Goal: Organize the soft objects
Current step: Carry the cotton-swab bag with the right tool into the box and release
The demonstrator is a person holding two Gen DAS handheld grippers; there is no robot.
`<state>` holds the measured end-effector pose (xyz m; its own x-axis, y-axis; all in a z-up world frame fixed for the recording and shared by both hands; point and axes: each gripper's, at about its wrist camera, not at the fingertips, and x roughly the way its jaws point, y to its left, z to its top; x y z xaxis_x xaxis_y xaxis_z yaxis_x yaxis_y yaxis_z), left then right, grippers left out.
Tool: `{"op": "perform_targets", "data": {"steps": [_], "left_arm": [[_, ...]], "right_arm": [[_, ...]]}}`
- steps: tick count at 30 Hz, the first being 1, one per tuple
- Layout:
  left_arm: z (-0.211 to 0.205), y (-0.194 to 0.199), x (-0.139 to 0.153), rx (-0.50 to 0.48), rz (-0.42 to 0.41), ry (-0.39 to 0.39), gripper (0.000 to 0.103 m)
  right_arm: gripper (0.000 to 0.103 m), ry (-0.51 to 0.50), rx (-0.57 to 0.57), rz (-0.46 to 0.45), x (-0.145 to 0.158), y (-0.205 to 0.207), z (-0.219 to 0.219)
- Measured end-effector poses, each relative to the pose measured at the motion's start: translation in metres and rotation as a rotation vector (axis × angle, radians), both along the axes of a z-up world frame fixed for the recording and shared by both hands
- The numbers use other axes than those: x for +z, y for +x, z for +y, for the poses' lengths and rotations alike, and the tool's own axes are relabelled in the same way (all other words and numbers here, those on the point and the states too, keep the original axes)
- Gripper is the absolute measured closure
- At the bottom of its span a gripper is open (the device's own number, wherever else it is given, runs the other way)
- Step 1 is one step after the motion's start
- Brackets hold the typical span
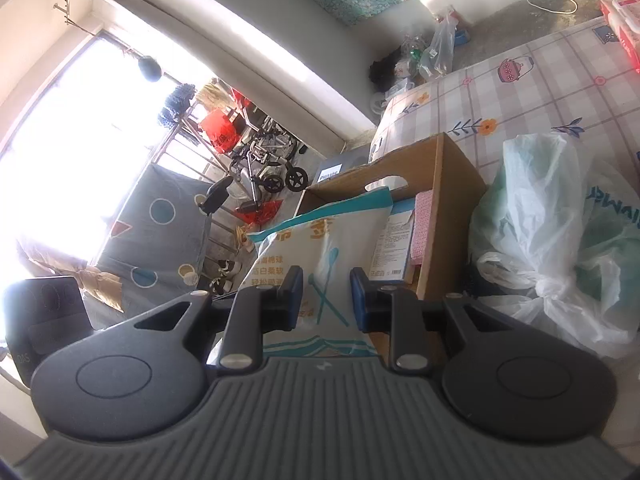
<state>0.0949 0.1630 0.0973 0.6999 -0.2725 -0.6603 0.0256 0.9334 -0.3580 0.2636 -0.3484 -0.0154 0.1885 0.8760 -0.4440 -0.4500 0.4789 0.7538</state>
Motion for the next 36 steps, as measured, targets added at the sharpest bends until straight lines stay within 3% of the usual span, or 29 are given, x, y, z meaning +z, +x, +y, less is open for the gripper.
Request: {"op": "perform_targets", "data": {"steps": [9, 16, 20, 25, 28, 32, 36], "left_arm": [[0.080, 0.029, -0.029, 0.183, 0.087, 0.057, 0.094], [0.116, 0.078, -0.068, 0.249, 0.180, 0.132, 0.093], [0.127, 0.099, -0.084, 0.272, 0.202, 0.193, 0.092], [0.138, 0.118, -0.100, 0.301, 0.227, 0.252, 0.085], [0.141, 0.123, -0.108, 0.307, 0.250, 0.275, 0.085], [0.142, 0.119, -0.114, 0.289, 0.279, 0.263, 0.084], [0.140, 0.108, -0.113, 0.263, 0.312, 0.229, 0.082]], "right_arm": [[0.078, -0.074, 0.085, 0.080, -0.027, 0.026, 0.116], [0.079, -0.160, 0.057, 0.170, -0.071, 0.070, 0.181], [0.079, -0.193, 0.028, 0.165, -0.087, 0.088, 0.209], [0.079, -0.221, -0.031, 0.132, -0.108, 0.100, 0.236], [0.078, -0.237, -0.022, 0.168, -0.129, 0.106, 0.246], [0.078, -0.239, -0.009, 0.199, -0.140, 0.106, 0.248], [0.078, -0.195, -0.012, 0.197, -0.129, 0.104, 0.236]]}}
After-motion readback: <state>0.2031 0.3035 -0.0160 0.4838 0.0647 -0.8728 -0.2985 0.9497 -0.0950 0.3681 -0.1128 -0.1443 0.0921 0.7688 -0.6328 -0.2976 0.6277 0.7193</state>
